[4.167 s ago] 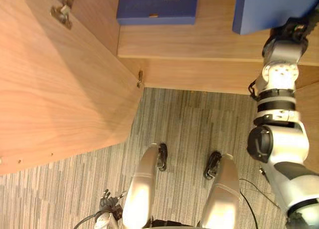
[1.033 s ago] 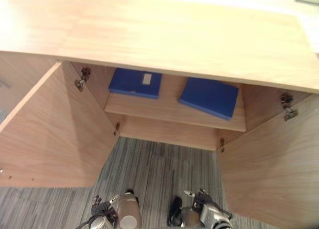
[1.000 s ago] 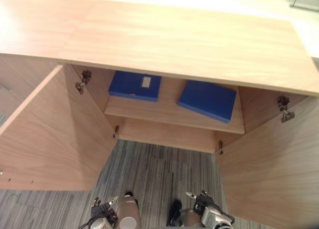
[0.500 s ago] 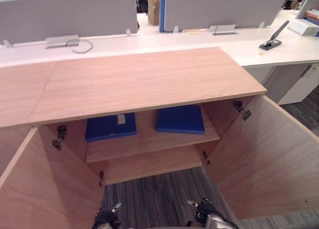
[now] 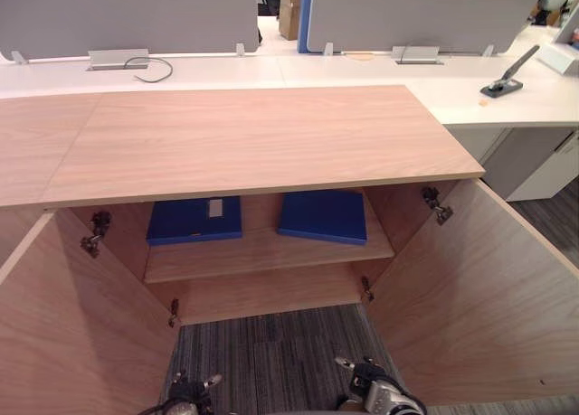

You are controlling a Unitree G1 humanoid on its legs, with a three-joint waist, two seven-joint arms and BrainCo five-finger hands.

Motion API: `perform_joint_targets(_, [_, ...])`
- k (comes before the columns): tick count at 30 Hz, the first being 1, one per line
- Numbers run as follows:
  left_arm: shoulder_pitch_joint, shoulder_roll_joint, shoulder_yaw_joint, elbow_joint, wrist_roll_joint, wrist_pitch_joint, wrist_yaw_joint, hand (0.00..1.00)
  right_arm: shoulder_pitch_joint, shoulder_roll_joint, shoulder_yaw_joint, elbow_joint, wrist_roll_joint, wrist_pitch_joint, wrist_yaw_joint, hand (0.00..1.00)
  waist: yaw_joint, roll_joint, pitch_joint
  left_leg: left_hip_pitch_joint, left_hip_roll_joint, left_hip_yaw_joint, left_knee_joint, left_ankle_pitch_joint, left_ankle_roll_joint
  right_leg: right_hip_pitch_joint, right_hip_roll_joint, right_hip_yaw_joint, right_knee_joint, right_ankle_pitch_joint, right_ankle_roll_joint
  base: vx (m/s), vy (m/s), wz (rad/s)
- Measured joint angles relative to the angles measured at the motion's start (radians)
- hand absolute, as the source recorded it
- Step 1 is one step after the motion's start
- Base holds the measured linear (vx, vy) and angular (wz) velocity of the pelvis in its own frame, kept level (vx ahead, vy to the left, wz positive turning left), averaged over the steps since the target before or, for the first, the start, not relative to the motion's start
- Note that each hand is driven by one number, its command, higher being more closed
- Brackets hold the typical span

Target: Walk over to the cabinet, pick up the folder, carry it to the office cabinet, place the folder inside the office cabinet, then close the office cabinet door

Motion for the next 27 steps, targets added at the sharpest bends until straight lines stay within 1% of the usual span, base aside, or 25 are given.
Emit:
perform_joint_targets(1, [0.004, -0.008, 0.014, 0.000, -0.004, 0.001, -0.003, 0.00, 0.008, -0.008, -0.012, 0.003, -0.003, 0.000, 0.005, 0.00, -0.001, 0.012, 0.000, 0.000, 0.015, -0.022, -0.007, 0.002, -0.008, 0.005, 0.016, -0.013, 0.000, -0.006, -0.008, 0.03, -0.317, 0.33])
perform_joint_targets(2, [0.004, -0.017, 0.039, 0.003, -0.004, 0.003, -0.005, 0.00, 0.019, -0.020, -0.037, 0.017, -0.004, -0.001, 0.007, 0.00, -0.004, 0.026, 0.001, 0.001, 0.046, -0.058, -0.012, 0.001, -0.028, 0.023, 0.047, -0.045, -0.002, -0.025, -0.024, 0.04, -0.278, 0.45])
perform_joint_targets(3, [0.006, -0.019, 0.055, 0.012, -0.016, 0.002, -0.012, 0.00, 0.028, -0.031, -0.041, 0.018, -0.028, -0.001, 0.012, 0.00, -0.007, 0.035, -0.001, 0.002, 0.080, -0.085, -0.012, -0.003, -0.034, 0.035, 0.076, -0.069, 0.003, -0.049, -0.033, 0.04, -0.327, 0.50])
perform_joint_targets(4, [0.006, -0.018, 0.064, 0.017, -0.028, 0.002, -0.014, 0.00, 0.038, -0.032, -0.047, 0.018, -0.033, -0.002, 0.014, 0.00, -0.009, 0.034, -0.002, 0.000, 0.096, -0.095, -0.009, -0.005, -0.039, 0.039, 0.088, -0.082, 0.009, -0.063, -0.036, 0.04, -0.263, 0.46])
perform_joint_targets(5, [0.008, -0.017, 0.086, 0.020, -0.047, 0.001, -0.021, 0.00, 0.046, -0.033, -0.065, 0.018, -0.058, -0.003, 0.019, 0.00, -0.010, 0.036, -0.003, -0.010, 0.124, -0.115, 0.004, -0.008, -0.043, 0.047, 0.110, -0.104, 0.018, -0.087, -0.047, 0.05, -0.248, 0.35])
perform_joint_targets(6, [0.009, -0.015, 0.093, 0.020, -0.048, 0.002, -0.023, 0.00, 0.050, -0.034, -0.069, 0.018, -0.068, -0.003, 0.020, 0.00, -0.011, 0.037, -0.006, -0.025, 0.134, -0.130, 0.020, -0.008, -0.044, 0.049, 0.119, -0.117, 0.017, -0.097, -0.052, 0.10, -0.228, 0.41])
perform_joint_targets(7, [0.009, -0.012, 0.103, 0.020, -0.061, 0.000, -0.024, 0.00, 0.061, -0.036, -0.072, 0.020, -0.080, -0.004, 0.021, 0.00, -0.013, 0.028, -0.008, -0.060, 0.141, -0.157, 0.076, -0.008, -0.041, 0.055, 0.128, -0.132, 0.013, -0.112, -0.065, 0.13, -0.204, 0.35])
perform_joint_targets(8, [0.009, -0.011, 0.111, 0.017, -0.073, -0.004, -0.023, 0.00, 0.065, -0.038, -0.072, 0.025, -0.086, -0.004, 0.022, 0.00, -0.014, 0.027, -0.005, -0.100, 0.137, -0.171, 0.145, -0.010, -0.037, 0.069, 0.129, -0.142, 0.002, -0.112, -0.065, 0.18, -0.250, 0.37])
perform_joint_targets(9, [0.007, -0.012, 0.118, 0.006, -0.084, -0.004, -0.023, 0.00, 0.067, -0.044, -0.073, 0.035, -0.091, -0.006, 0.022, 0.00, -0.014, 0.024, -0.002, -0.156, 0.131, -0.184, 0.250, -0.014, -0.030, 0.090, 0.132, -0.156, -0.014, -0.106, -0.070, 0.16, -0.205, 0.38])
perform_joint_targets(10, [0.008, -0.015, 0.118, -0.011, -0.085, -0.004, -0.023, 0.00, 0.069, -0.051, -0.073, 0.037, -0.098, -0.007, 0.022, 0.00, -0.019, 0.027, 0.013, -0.194, 0.128, -0.187, 0.341, -0.014, -0.028, 0.117, 0.132, -0.171, -0.026, -0.102, -0.077, 0.14, -0.177, 0.52])
perform_joint_targets(11, [0.006, -0.021, 0.110, -0.029, -0.084, -0.006, -0.023, 0.00, 0.085, -0.057, -0.073, 0.037, -0.101, -0.008, 0.022, 0.00, -0.024, 0.034, 0.027, -0.249, 0.128, -0.189, 0.464, -0.005, -0.021, 0.163, 0.132, -0.198, -0.048, -0.102, -0.080, 0.09, -0.098, 0.49])
perform_joint_targets(12, [0.006, -0.023, 0.102, -0.041, -0.084, -0.007, -0.022, 0.00, 0.093, -0.058, -0.077, 0.035, -0.097, -0.012, 0.021, 0.00, -0.019, 0.032, 0.033, -0.274, 0.128, -0.185, 0.519, 0.001, -0.022, 0.182, 0.132, -0.208, -0.060, -0.102, -0.081, 0.13, -0.065, 0.40])
perform_joint_targets(13, [0.009, -0.024, 0.078, -0.059, -0.077, -0.010, -0.021, 0.00, 0.099, -0.068, -0.074, 0.035, -0.099, -0.015, 0.018, 0.00, -0.009, 0.034, 0.037, -0.306, 0.119, -0.168, 0.590, -0.046, -0.030, 0.206, 0.132, -0.215, -0.077, -0.100, -0.083, 0.13, 0.026, 0.13])
perform_joint_targets(14, [0.011, -0.031, 0.062, -0.065, -0.065, -0.013, -0.021, 0.00, 0.104, -0.070, -0.075, 0.034, -0.100, -0.016, 0.017, 0.00, -0.003, 0.042, 0.034, -0.332, 0.095, -0.128, 0.603, -0.109, -0.022, 0.210, 0.130, -0.218, -0.082, -0.099, -0.083, 0.11, 0.039, 0.00])
perform_joint_targets(15, [0.009, -0.035, 0.058, -0.067, -0.061, -0.014, -0.022, 0.00, 0.104, -0.069, -0.075, 0.030, -0.099, -0.016, 0.017, 0.00, -0.003, 0.045, 0.036, -0.342, 0.081, -0.110, 0.596, -0.127, -0.021, 0.210, 0.129, -0.218, -0.083, -0.099, -0.083, 0.08, 0.106, -0.09])
perform_joint_targets(16, [0.005, -0.035, 0.050, -0.067, -0.045, -0.014, -0.023, 0.00, 0.103, -0.068, -0.077, 0.015, -0.099, -0.017, 0.016, 0.00, -0.003, 0.051, 0.040, -0.352, 0.057, -0.082, 0.556, -0.132, -0.012, 0.209, 0.128, -0.217, -0.083, -0.099, -0.081, 0.12, 0.200, -0.04])
perform_joint_targets(17, [0.005, -0.039, 0.044, -0.060, -0.024, -0.013, -0.025, 0.00, 0.102, -0.067, -0.108, 0.010, -0.098, -0.018, 0.017, 0.00, -0.003, 0.066, 0.034, -0.340, 0.016, -0.039, 0.419, -0.086, 0.072, 0.207, 0.138, -0.216, -0.084, -0.097, -0.068, 0.15, 0.218, 0.05])
perform_joint_targets(18, [0.001, -0.025, 0.045, -0.059, -0.020, -0.011, -0.029, 0.00, 0.103, -0.050, -0.114, 0.005, -0.098, -0.018, 0.015, 0.00, 0.000, 0.045, 0.038, -0.316, -0.005, -0.029, 0.370, -0.062, 0.073, 0.204, 0.126, -0.211, -0.100, -0.090, -0.055, 0.17, 0.184, 0.06])
perform_joint_targets(19, [0.003, -0.022, 0.049, -0.064, -0.022, -0.015, -0.032, 0.00, 0.104, -0.040, -0.113, 0.004, -0.099, -0.018, 0.015, 0.00, 0.002, 0.029, 0.037, -0.298, -0.021, -0.022, 0.327, -0.046, 0.081, 0.203, 0.117, -0.203, -0.116, -0.082, -0.060, 0.17, 0.089, 0.02])
perform_joint_targets(20, [0.002, -0.017, 0.057, -0.068, -0.022, -0.015, -0.035, 0.00, 0.106, -0.027, -0.111, -0.011, -0.100, -0.018, 0.014, 0.00, 0.008, 0.007, 0.034, -0.274, -0.047, -0.008, 0.278, -0.026, 0.093, 0.210, 0.096, -0.194, -0.131, -0.072, -0.049, 0.19, 0.115, -0.07])
perform_joint_targets(22, [0.004, -0.024, 0.077, -0.062, -0.022, -0.012, -0.037, 0.00, 0.112, -0.014, -0.108, -0.056, -0.101, -0.021, 0.011, 0.00, 0.005, 0.010, 0.035, -0.240, -0.072, 0.011, 0.248, -0.022, 0.098, 0.222, 0.068, -0.188, -0.128, -0.072, -0.049, 0.12, 0.095, -0.11])
perform_joint_targets(25, [0.009, -0.028, 0.075, -0.062, -0.004, -0.012, -0.045, 0.00, 0.113, 0.003, -0.095, -0.090, -0.101, -0.024, 0.011, 0.00, 0.005, 0.014, 0.030, -0.199, -0.096, 0.022, 0.192, -0.010, 0.113, 0.232, 0.047, -0.185, -0.128, -0.069, -0.044, 0.08, 0.071, -0.06])
perform_joint_targets(26, [0.012, -0.028, 0.066, -0.066, 0.000, -0.013, -0.046, 0.00, 0.110, 0.010, -0.061, -0.104, -0.103, -0.024, 0.009, 0.00, 0.006, 0.014, 0.029, -0.183, -0.106, 0.024, 0.166, -0.002, 0.115, 0.229, 0.030, -0.184, -0.114, -0.069, -0.044, 0.05, 0.064, -0.10])
perform_joint_targets(27, [0.022, -0.031, 0.037, -0.085, 0.002, -0.013, -0.046, 0.00, 0.111, 0.006, 0.018, -0.134, -0.113, -0.021, 0.002, 0.00, 0.006, 0.024, 0.030, -0.170, -0.108, 0.032, 0.148, 0.000, 0.119, 0.202, 0.014, -0.173, -0.054, -0.071, -0.042, 0.04, 0.072, -0.16])
